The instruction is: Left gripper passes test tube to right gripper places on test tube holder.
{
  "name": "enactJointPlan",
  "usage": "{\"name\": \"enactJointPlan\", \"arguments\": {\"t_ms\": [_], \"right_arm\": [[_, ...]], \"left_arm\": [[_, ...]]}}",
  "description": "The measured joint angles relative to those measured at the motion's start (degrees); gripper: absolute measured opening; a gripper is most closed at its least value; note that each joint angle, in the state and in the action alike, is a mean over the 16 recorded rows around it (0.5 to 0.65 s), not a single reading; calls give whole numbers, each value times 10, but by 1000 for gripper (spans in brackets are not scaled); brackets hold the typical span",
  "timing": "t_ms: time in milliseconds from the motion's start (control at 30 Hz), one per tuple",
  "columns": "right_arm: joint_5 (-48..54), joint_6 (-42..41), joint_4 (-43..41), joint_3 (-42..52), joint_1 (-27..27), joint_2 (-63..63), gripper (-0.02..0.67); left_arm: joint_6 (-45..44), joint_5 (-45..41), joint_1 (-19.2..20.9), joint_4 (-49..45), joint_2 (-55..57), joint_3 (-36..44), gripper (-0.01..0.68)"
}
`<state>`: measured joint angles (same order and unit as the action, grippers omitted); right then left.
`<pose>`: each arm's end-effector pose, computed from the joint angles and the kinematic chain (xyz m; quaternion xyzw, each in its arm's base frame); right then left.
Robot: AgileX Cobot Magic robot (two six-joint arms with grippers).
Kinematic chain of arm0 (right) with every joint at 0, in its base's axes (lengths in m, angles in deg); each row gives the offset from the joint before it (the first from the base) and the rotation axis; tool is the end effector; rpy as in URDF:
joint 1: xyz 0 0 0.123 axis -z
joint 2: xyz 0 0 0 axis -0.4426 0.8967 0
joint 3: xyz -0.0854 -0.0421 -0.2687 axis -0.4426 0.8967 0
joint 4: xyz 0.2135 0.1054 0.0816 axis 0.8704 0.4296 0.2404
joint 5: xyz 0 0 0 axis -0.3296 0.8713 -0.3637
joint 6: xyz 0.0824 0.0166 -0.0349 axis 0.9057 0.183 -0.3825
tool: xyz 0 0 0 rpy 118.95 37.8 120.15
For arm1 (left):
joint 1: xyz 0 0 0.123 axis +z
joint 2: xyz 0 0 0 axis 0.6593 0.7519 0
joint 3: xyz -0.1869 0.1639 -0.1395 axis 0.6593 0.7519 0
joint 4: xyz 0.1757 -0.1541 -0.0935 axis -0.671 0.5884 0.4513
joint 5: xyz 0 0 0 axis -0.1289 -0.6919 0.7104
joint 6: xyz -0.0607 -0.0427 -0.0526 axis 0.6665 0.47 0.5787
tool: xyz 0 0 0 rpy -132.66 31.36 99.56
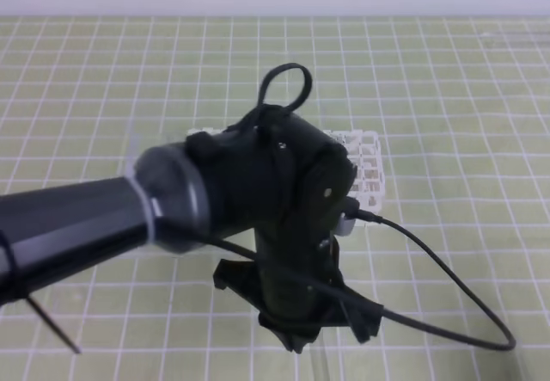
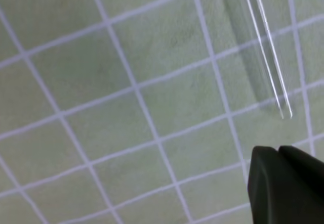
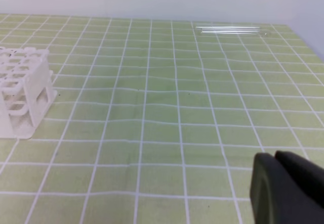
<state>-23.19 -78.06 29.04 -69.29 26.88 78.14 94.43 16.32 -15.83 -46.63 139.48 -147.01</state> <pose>0.0546 0.0026 0.1878 -0.0045 0.7706 0.0115 0.6372 0.1804 -0.2952 0.2380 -0.2549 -0.9655 0.0505 0.0185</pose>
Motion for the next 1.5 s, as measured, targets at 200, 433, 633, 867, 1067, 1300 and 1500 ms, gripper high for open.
{"name": "enactJointPlan", "arguments": {"t_ms": [200, 433, 633, 867, 1067, 1300, 1500], "right_arm": [[0, 0, 0, 0, 0, 0, -18], [0, 0, 0, 0, 0, 0, -18], [0, 0, 0, 0, 0, 0, -18], [0, 0, 0, 0, 0, 0, -18], [0, 0, 0, 0, 0, 0, -18], [0, 0, 0, 0, 0, 0, -18], [0, 0, 0, 0, 0, 0, -18]], "left_arm": [[60, -4, 0, -3, 30, -21, 117], [104, 31, -2, 10, 39, -24, 296], [122, 70, -8, 18, 45, -24, 411], [136, 91, -19, 10, 58, -23, 436], [149, 78, -31, -2, 75, -23, 437], [171, 66, -43, -6, 86, -21, 437], [189, 74, -50, -6, 93, -9, 436]]}}
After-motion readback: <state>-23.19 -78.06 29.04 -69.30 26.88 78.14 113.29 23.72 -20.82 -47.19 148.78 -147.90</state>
